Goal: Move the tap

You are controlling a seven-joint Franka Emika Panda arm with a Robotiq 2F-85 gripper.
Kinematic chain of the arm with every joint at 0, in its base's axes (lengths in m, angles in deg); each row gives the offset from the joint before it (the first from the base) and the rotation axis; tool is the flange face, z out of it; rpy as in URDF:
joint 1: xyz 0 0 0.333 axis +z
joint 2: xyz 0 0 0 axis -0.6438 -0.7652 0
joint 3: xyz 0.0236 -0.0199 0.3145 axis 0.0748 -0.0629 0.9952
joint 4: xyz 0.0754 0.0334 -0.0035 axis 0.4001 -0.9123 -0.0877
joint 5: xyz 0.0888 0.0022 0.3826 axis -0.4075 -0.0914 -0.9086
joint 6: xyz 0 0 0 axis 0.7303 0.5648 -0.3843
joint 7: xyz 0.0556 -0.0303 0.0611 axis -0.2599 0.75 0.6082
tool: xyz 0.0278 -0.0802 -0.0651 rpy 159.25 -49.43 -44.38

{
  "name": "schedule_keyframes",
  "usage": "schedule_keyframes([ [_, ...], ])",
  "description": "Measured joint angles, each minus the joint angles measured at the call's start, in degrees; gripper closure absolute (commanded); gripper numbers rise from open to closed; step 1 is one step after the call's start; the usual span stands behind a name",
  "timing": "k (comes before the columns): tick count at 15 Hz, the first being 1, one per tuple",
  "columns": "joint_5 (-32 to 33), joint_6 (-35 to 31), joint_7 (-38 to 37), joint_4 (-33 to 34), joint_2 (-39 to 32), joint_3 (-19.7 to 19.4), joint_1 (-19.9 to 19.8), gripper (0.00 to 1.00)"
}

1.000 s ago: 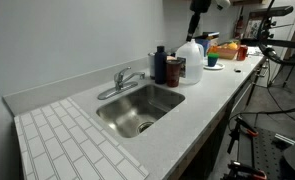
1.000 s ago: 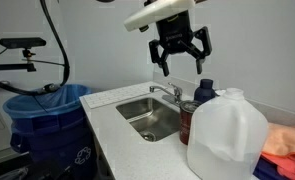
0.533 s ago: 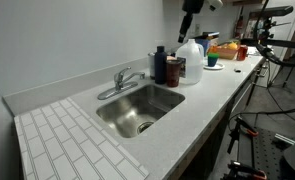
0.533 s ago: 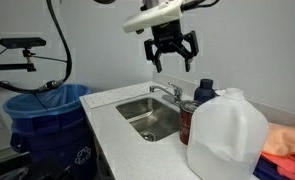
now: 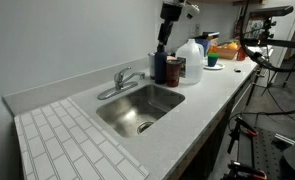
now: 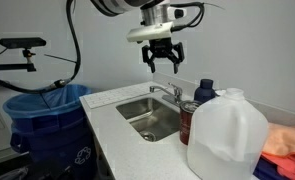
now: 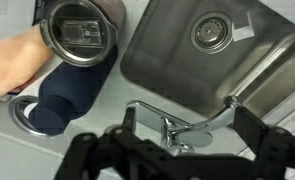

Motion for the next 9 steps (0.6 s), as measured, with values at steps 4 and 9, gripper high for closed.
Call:
schedule_keyframes([
  [4,-1.3,-3.3,0.0,2.5,-5.8,0.3,0.0,0.00],
  [9,-1.4,-6.0,0.0,6.5,-12.9,0.3,-0.5,0.00],
])
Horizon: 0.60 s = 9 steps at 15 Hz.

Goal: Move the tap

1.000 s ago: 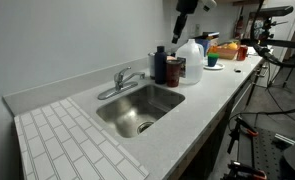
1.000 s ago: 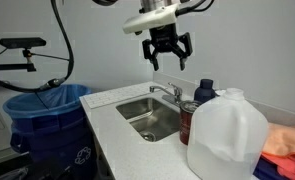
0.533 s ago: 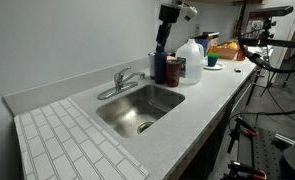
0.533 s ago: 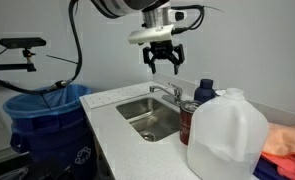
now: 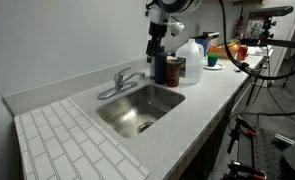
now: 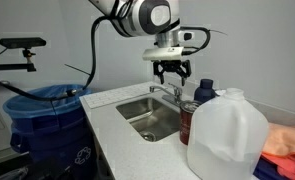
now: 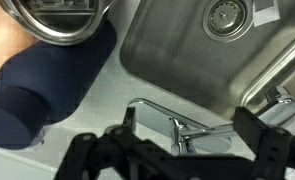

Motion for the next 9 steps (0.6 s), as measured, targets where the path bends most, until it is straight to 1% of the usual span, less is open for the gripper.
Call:
schedule_keyframes([
  [4,-0.7,0.0,0.1,1.5,-1.0,0.0,-0.7,0.00],
  [9,-0.7,0.0,0.0,1.4,-1.3,0.2,-0.7,0.00],
])
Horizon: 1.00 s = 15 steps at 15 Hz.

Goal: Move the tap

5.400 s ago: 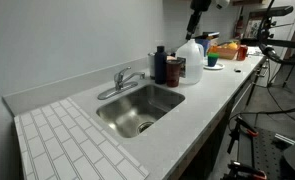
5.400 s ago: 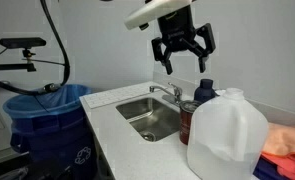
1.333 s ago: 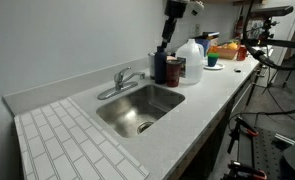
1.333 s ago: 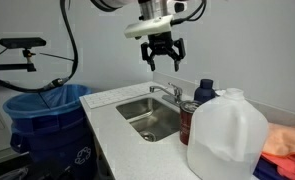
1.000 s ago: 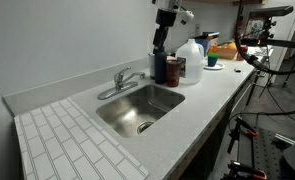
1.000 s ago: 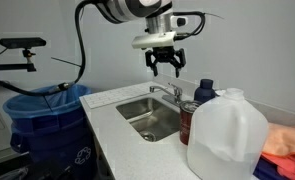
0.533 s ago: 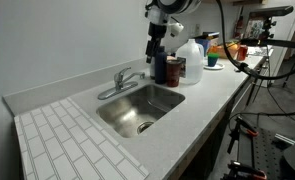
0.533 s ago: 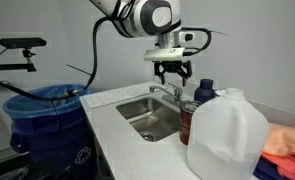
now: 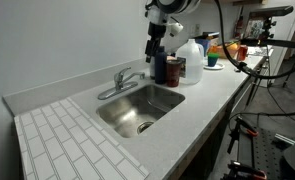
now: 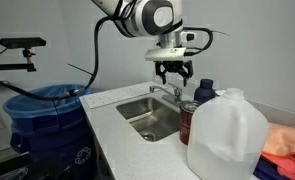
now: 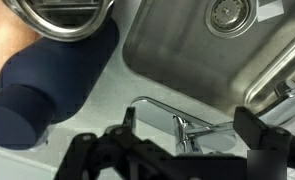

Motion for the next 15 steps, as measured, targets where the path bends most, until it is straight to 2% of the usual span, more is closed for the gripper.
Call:
schedule_keyframes([
  [3,0.2,-0.6,-0.3,0.2,-2.2,0.6,0.0,0.00],
  [9,2.2,-7.8,-4.2,2.8,-8.5,1.9,0.1,0.00],
  [15,2.4,-12.6,-5.6,4.6,-10.8,2.1,0.0,0.00],
])
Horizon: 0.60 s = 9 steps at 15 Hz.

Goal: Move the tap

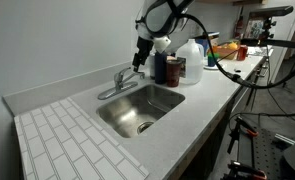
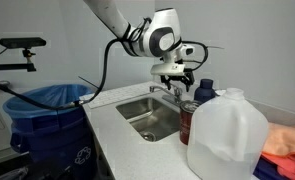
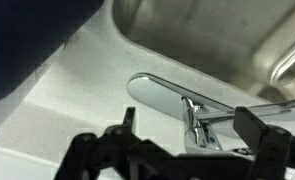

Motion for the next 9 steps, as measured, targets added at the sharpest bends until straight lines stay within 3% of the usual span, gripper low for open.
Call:
schedule_keyframes([
  [9,-0.1,-10.8,-6.2,0.0,-1.5,0.5,0.0,0.00],
])
